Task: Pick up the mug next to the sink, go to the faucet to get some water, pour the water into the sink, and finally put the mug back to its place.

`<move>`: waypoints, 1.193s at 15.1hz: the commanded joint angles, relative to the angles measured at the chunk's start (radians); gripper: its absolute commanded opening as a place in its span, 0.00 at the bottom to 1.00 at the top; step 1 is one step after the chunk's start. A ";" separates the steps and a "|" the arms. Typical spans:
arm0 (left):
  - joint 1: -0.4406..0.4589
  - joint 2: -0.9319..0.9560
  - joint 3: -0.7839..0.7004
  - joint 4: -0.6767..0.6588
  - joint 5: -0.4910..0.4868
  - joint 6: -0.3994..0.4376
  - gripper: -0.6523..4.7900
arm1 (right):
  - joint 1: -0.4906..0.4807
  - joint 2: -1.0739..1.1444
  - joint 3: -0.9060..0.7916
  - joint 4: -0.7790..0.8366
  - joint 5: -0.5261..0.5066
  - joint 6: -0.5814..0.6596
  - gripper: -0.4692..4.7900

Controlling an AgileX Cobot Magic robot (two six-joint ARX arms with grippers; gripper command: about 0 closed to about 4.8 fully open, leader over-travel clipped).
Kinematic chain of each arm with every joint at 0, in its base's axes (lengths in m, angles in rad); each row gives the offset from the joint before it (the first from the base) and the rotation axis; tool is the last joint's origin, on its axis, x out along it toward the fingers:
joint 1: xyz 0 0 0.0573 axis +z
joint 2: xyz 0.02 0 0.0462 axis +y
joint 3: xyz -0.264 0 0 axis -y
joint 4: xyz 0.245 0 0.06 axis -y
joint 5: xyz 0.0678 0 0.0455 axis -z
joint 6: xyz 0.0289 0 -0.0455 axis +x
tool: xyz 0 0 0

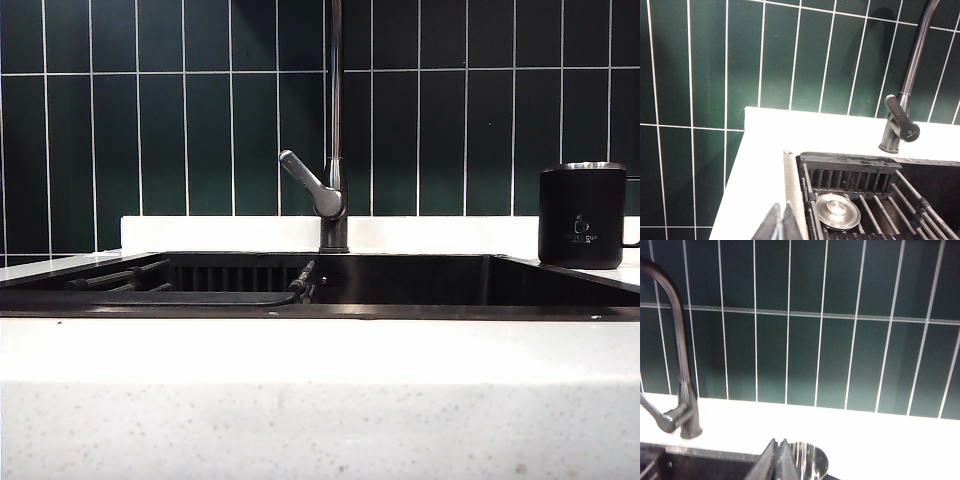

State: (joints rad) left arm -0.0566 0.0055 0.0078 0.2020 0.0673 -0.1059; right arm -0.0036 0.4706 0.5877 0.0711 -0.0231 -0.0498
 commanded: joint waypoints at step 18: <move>0.000 0.001 0.002 -0.013 -0.003 0.001 0.11 | -0.090 0.758 0.030 0.199 0.138 -0.006 0.49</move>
State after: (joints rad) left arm -0.0566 0.0055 0.0078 0.1795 0.0669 -0.1059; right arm -0.0944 1.2205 0.6144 0.2337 0.1093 -0.0540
